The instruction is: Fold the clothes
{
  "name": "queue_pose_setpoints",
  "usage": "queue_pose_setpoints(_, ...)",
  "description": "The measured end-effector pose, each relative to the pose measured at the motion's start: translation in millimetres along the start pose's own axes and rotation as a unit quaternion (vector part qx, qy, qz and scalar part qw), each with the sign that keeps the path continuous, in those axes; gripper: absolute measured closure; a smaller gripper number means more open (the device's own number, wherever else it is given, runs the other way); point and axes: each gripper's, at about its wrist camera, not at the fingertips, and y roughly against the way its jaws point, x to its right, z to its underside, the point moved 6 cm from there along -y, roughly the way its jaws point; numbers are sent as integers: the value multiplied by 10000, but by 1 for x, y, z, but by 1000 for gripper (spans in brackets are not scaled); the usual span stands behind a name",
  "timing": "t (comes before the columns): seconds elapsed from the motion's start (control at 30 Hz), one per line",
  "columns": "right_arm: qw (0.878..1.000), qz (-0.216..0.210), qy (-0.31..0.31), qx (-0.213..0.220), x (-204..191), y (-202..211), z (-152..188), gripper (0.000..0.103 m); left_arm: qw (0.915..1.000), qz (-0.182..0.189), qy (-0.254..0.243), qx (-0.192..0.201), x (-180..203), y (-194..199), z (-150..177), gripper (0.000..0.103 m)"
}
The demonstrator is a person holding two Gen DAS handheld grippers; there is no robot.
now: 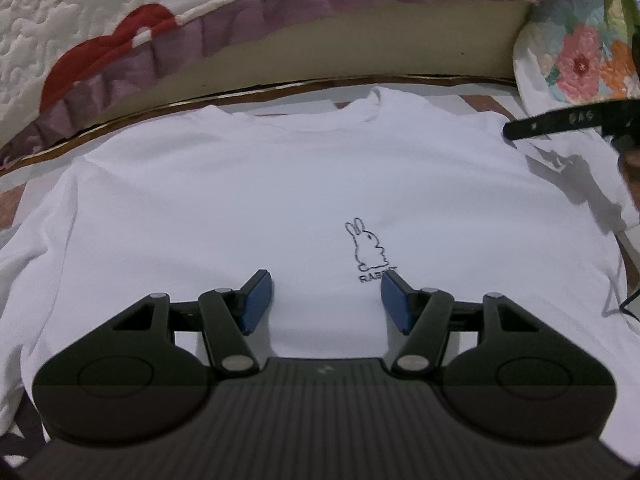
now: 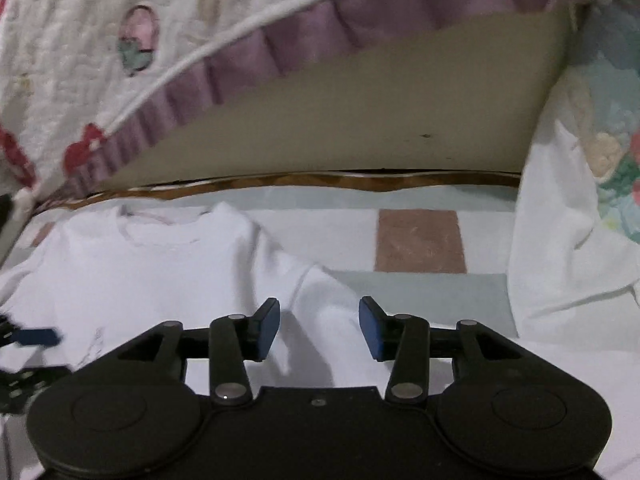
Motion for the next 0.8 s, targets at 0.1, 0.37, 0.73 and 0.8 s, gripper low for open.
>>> queue_pose_setpoints(0.1,9996,83,247,54,-6,-10,6,52,10000,5,65,-19,-2,0,0,43)
queue_pose_setpoints(0.37,9955,241,798,449,-7,-20,-6,97,9999,-121,18,-61,-2,-3,2,43)
queue_pose_setpoints(0.73,9948,835,423,404,32,-37,-11,100,9981,-619,-66,-36,-30,5,11,43)
queue_pose_setpoints(0.8,9946,908,282,415,33,-36,-11,98,9974,-710,-99,-74,-41,17,16,43)
